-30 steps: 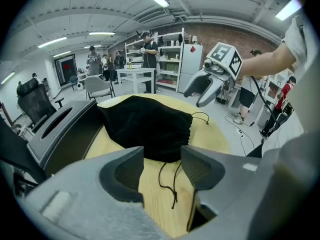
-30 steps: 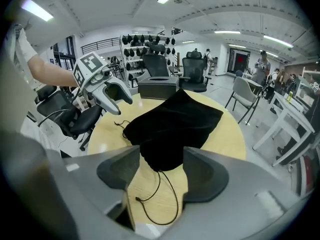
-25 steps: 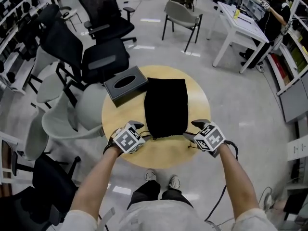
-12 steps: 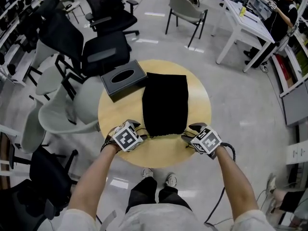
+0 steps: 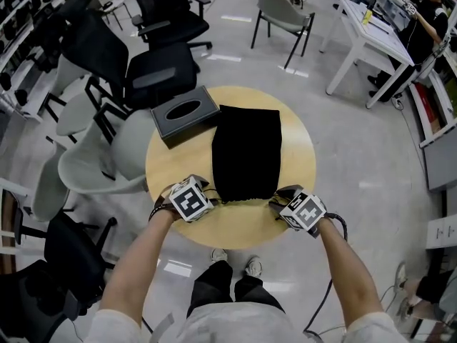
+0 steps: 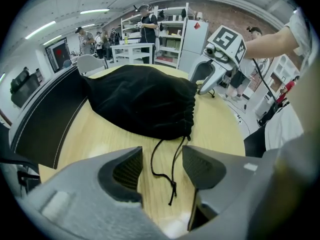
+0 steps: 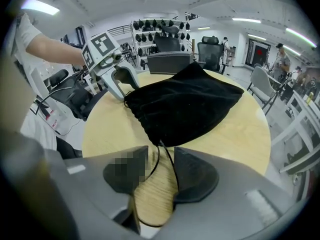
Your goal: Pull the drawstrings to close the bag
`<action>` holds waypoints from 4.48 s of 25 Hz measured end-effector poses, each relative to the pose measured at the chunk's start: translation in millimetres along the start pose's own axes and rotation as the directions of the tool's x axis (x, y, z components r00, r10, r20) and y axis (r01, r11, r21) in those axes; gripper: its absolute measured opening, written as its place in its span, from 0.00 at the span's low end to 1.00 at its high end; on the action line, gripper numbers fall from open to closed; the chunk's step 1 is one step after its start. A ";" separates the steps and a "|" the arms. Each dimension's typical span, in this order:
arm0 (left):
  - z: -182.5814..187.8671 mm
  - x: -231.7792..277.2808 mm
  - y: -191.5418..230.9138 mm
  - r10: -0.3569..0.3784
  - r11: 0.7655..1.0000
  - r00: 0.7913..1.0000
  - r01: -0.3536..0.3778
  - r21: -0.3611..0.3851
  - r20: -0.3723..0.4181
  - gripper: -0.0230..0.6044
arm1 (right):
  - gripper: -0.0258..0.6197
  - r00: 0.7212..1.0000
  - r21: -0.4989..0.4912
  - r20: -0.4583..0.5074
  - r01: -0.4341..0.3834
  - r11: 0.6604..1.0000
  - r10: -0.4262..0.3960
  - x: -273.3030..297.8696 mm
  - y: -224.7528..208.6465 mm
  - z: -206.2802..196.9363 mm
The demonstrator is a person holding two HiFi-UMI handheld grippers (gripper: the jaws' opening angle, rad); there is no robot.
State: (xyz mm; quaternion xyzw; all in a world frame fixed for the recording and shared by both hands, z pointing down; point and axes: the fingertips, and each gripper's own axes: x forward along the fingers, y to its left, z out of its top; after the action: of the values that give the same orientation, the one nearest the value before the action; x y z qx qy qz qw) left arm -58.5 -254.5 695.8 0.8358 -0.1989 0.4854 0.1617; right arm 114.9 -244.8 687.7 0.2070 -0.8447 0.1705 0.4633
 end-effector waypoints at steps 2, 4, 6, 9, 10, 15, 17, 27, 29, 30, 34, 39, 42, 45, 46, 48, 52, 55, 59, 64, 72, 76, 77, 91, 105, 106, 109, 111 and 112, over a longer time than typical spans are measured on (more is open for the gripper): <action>-1.6 -0.6 -0.4 -0.007 1.000 0.999 0.007 0.007 -0.032 0.44 | 0.27 1.000 0.010 0.007 0.007 1.000 -0.007 0.4 -1.7 0.7; -1.9 -1.2 -1.2 -0.015 1.000 0.998 0.016 0.013 -0.056 0.44 | 0.26 1.000 0.015 0.009 0.009 1.000 -0.009 0.2 -3.3 1.8; -2.4 -0.6 -3.1 -0.022 1.000 0.997 0.023 0.013 -0.074 0.43 | 0.24 1.000 0.010 0.007 0.011 1.000 -0.011 -0.5 -3.9 1.5; -2.7 -0.4 -6.0 -0.021 0.999 0.996 0.023 0.023 -0.083 0.40 | 0.20 1.000 0.012 0.004 0.014 1.000 -0.015 -0.8 -4.3 -0.2; -2.9 -0.1 -6.9 -0.021 0.999 0.996 0.023 0.026 -0.082 0.39 | 0.19 1.000 0.012 0.002 0.015 1.000 -0.015 -0.6 -4.5 -0.3; -2.1 0.3 -9.1 -0.024 0.999 0.995 0.028 0.040 -0.095 0.34 | 0.14 1.000 0.006 -0.015 0.016 1.000 -0.016 -0.1 -6.0 -0.6; -1.4 0.0 -9.9 -0.030 0.998 0.994 0.034 0.044 -0.106 0.33 | 0.12 1.000 0.007 -0.021 0.013 1.000 -0.013 -0.3 -5.5 -1.0; -1.6 -1.8 -8.2 -0.030 0.998 0.991 0.037 0.046 -0.132 0.21 | 0.06 0.999 0.014 -0.031 0.011 1.000 -0.010 0.4 -5.4 -1.4; -1.8 -0.6 -9.2 -0.039 0.999 0.991 0.043 0.034 -0.127 0.17 | 0.06 0.999 0.008 -0.035 0.009 1.000 -0.009 0.3 -5.9 -0.6; -2.1 0.8 -10.6 -0.048 0.998 0.991 0.051 0.023 -0.121 0.16 | 0.05 0.999 0.005 -0.037 0.008 1.000 -0.007 0.6 -5.8 -0.6; -2.5 2.5 -14.3 -0.061 0.998 0.991 0.064 0.017 -0.120 0.11 | 0.05 0.999 0.013 -0.038 0.004 1.000 -0.004 2.0 -5.3 -2.1; -1.2 0.6 -17.7 -0.064 0.998 0.991 0.066 0.012 -0.121 0.06 | 0.05 0.999 0.031 -0.034 0.004 0.999 -0.003 1.0 -5.1 -1.8; -4.2 2.7 -17.6 -0.054 0.998 0.991 0.053 -0.012 -0.126 0.05 | 0.05 1.000 0.044 -0.027 0.006 0.999 -0.005 1.2 -6.3 -1.9; -1.4 3.5 -18.5 -0.054 0.998 0.993 0.052 -0.022 -0.102 0.04 | 0.05 1.000 0.062 -0.021 0.006 0.998 -0.004 0.2 -7.5 -2.0; -0.9 3.0 -18.4 -0.055 0.998 0.994 0.052 -0.035 -0.090 0.04 | 0.05 1.000 0.066 -0.019 0.007 0.998 -0.006 0.0 -7.7 -2.0; -1.7 1.7 -17.5 -0.050 0.997 0.996 0.045 -0.065 -0.071 0.04 | 0.05 1.000 0.070 -0.014 0.017 0.997 -0.016 -0.9 -8.5 -1.4; -1.8 -0.9 -18.0 -0.018 0.997 0.999 0.014 -0.077 -0.051 0.04 | 0.05 1.000 0.057 0.007 0.025 0.998 -0.026 -5.5 -8.0 2.2; 2.6 -6.1 -14.6 0.027 0.998 0.999 -0.029 -0.058 -0.028 0.04 | 0.05 0.999 0.039 0.035 0.041 0.998 -0.042 -15.1 -9.5 8.6; 16.4 -29.2 -3.2 0.099 0.994 0.995 -0.098 -0.046 0.010 0.04 | 0.04 0.994 0.017 0.078 0.071 0.997 -0.072 -31.3 -12.9 24.2; 34.7 -57.3 10.6 0.190 0.981 0.980 -0.187 -0.046 0.061 0.04 | 0.05 0.985 -0.007 0.135 0.111 0.994 -0.109 -50.0 -20.3 48.1; 63.7 -105.9 28.9 0.330 0.944 0.933 -0.323 -0.071 0.143 0.04 | 0.05 0.960 -0.027 0.225 0.180 0.983 -0.170 -82.5 -29.9 86.2; 80.7 -129.1 36.3 0.384 0.923 0.906 -0.376 -0.077 0.179 0.04 | 0.05 0.943 -0.033 0.267 0.214 0.976 -0.197 -100.9 -36.6 105.0; 84.5 -134.6 38.4 0.397 0.918 0.898 -0.389 -0.080 0.188 0.04 | 0.05 0.939 -0.034 0.277 0.222 0.975 -0.204 -105.2 -38.0 109.4; 135.4 -195.2 50.9 0.523 0.850 0.789 -0.509 -0.133 0.323 0.04 | 0.05 0.869 -0.026 0.394 0.334 0.942 -0.298 -163.8 -56.2 152.9; 178.9 -259.0 61.9 0.617 0.774 0.660 -0.609 -0.175 0.429 0.04 | 0.05 0.779 -0.057 0.516 0.446 0.893 -0.356 -234.3 -60.3 202.0; 182.4 -264.6 62.3 0.623 0.767 0.648 -0.616 -0.179 0.438 0.04 | 0.05 0.773 -0.059 0.524 0.453 0.889 -0.359 -239.8 -59.2 205.2; 193.4 -283.5 64.1 0.643 0.745 0.608 -0.638 -0.194 0.465 0.04 | 0.05 0.747 -0.064 0.552 0.481 0.875 -0.370 -255.9 -58.8 216.5; 200.2 -296.2 63.7 0.654 0.730 0.582 -0.652 -0.204 0.484 0.04 | 0.05 0.726 -0.068 0.572 0.504 0.861 -0.381 -266.9 -59.7 224.1; 203.6 -302.4 63.0 0.658 0.724 0.568 -0.657 -0.209 0.494 0.04 | 0.05 0.715 -0.066 0.583 0.515 0.855 -0.385 -273.0 -59.8 228.1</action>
State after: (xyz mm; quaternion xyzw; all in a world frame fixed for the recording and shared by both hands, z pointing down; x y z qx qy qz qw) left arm -73.1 -350.5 338.8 0.8018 -0.5319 0.2563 -0.0921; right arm 115.3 -353.1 343.6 0.3940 -0.8780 -0.1112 0.2480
